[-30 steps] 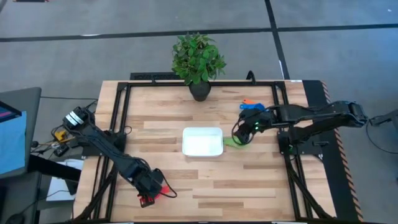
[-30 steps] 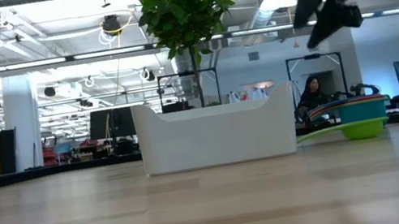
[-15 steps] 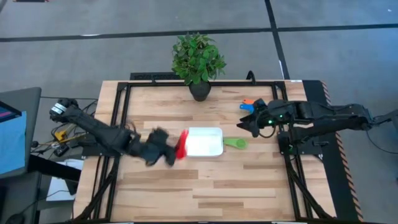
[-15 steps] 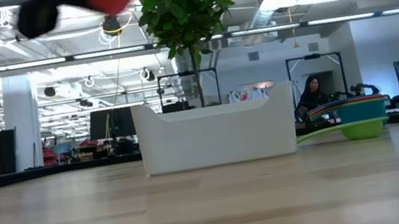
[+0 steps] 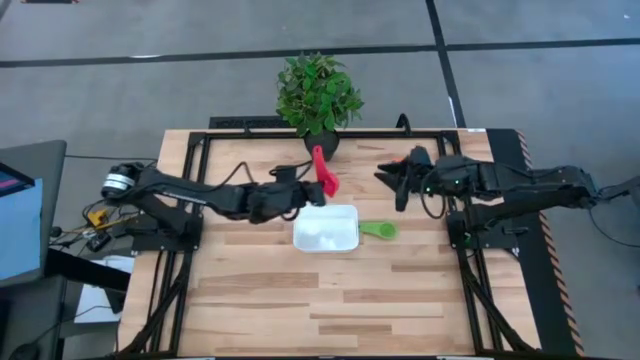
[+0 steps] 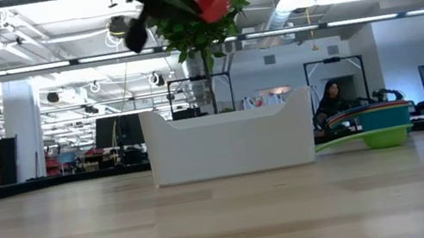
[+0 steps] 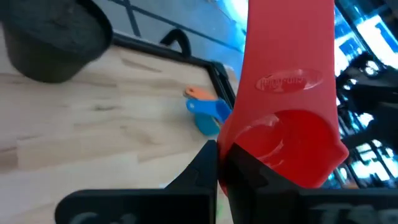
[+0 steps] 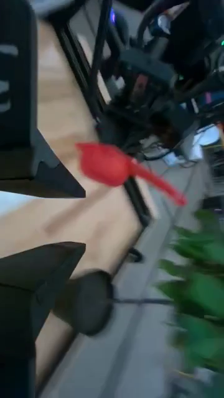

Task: Nest measuring cups in basket
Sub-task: Stack the red measuring cup on top of the blue measuring cup

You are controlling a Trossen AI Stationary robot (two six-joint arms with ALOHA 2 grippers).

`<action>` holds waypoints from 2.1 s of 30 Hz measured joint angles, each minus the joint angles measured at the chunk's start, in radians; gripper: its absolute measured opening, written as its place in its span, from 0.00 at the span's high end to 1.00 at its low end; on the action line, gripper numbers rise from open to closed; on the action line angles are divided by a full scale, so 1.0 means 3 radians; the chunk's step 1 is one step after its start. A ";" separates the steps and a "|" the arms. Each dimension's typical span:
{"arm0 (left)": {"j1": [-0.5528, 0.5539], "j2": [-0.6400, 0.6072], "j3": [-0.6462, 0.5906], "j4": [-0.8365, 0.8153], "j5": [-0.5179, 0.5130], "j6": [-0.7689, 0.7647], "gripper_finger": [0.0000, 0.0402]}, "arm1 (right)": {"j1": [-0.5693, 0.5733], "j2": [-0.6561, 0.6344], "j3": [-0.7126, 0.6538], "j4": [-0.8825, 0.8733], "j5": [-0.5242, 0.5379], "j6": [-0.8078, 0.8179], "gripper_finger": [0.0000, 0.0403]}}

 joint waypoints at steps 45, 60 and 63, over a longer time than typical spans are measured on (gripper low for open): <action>0.0451 0.1337 0.1709 -0.0819 0.1189 0.0535 0.99 | -0.0060 0.0614 0.0009 -0.0418 0.0935 -0.0426 0.91; 0.0365 0.1305 0.1735 -0.0308 0.1894 0.1124 0.99 | -0.0138 0.0655 -0.0007 -0.0994 0.0574 -0.0328 0.93; 0.0370 0.1306 0.1734 -0.0347 0.1804 0.1172 1.00 | -0.0169 0.0654 -0.0008 -0.1038 0.0474 -0.0268 0.97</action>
